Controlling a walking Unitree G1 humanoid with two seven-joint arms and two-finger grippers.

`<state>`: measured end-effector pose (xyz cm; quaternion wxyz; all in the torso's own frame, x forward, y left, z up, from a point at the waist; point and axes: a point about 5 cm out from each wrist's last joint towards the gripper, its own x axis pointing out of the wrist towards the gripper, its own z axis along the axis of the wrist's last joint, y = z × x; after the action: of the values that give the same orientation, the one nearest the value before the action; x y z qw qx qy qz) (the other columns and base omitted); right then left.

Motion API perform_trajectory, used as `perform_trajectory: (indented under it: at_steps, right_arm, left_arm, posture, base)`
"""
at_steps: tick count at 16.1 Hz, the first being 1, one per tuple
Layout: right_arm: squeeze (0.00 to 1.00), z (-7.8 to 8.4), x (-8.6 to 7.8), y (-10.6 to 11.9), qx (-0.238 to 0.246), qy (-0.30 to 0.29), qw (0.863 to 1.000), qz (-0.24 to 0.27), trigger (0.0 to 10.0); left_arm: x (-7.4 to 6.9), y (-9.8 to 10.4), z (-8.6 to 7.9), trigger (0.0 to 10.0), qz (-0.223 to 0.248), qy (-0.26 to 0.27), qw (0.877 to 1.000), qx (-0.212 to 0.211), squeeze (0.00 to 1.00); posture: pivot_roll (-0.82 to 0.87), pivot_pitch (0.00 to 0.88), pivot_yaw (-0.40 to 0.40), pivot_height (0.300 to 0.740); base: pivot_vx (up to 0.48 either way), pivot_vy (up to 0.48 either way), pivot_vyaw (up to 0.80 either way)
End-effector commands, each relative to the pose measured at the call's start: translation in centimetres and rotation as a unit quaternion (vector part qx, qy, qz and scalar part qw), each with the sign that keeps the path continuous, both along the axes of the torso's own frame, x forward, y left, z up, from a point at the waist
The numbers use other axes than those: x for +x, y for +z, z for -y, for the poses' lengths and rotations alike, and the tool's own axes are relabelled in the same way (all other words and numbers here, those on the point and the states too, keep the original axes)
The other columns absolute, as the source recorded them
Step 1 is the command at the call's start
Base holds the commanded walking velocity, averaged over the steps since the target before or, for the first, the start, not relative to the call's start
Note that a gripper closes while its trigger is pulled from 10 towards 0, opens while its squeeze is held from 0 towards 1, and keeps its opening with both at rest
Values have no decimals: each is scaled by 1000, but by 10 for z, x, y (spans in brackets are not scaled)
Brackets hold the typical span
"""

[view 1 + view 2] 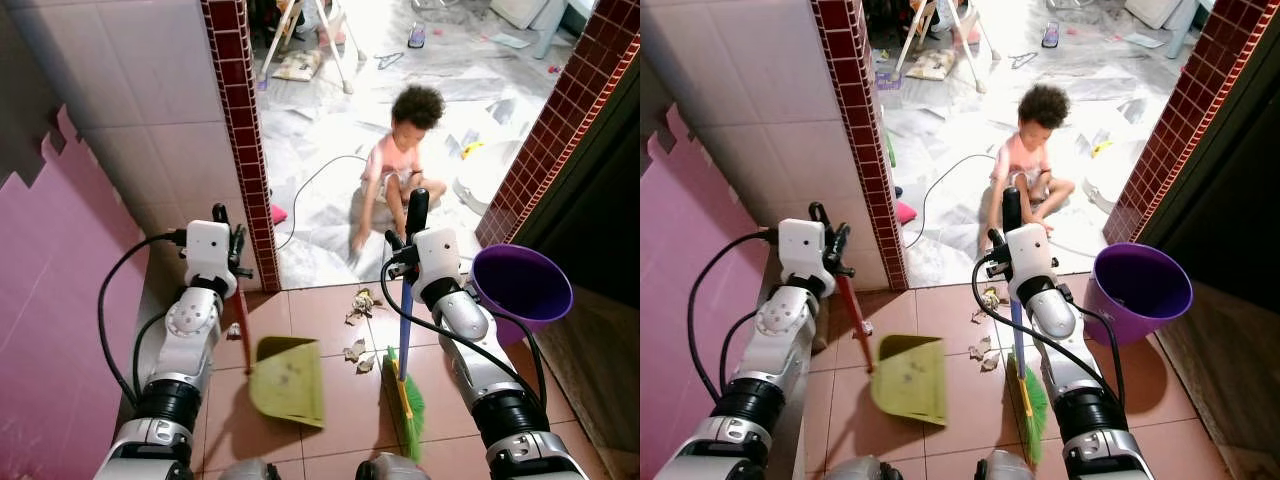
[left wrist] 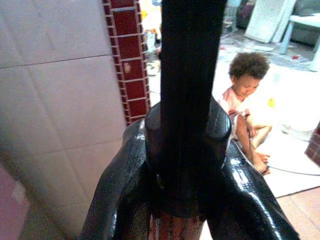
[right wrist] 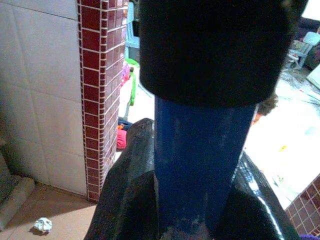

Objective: Sweep floor

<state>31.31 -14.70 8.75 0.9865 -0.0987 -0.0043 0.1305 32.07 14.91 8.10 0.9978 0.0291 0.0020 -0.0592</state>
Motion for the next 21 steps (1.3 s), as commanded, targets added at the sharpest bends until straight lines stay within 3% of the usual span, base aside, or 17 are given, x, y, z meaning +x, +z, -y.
perform_trajectory:
  at_steps: [1, 21]
  right_arm:
    - [0, 0, 3, 14, 1, 0, 999, 32, 10000]
    - [0, 1, 8, 17, -6, 2, 999, 39, 10000]
  left_arm:
    - [6, 15, -2, 10000, 37, 1, 999, 5, 0]
    - [6, 11, -1, 10000, 35, 0, 999, -4, 0]
  posture:
    - [-116, 0, 46, 740]
    - [-122, 0, 33, 740]
  base:
    - [262, 0, 0]
    - [322, 0, 0]
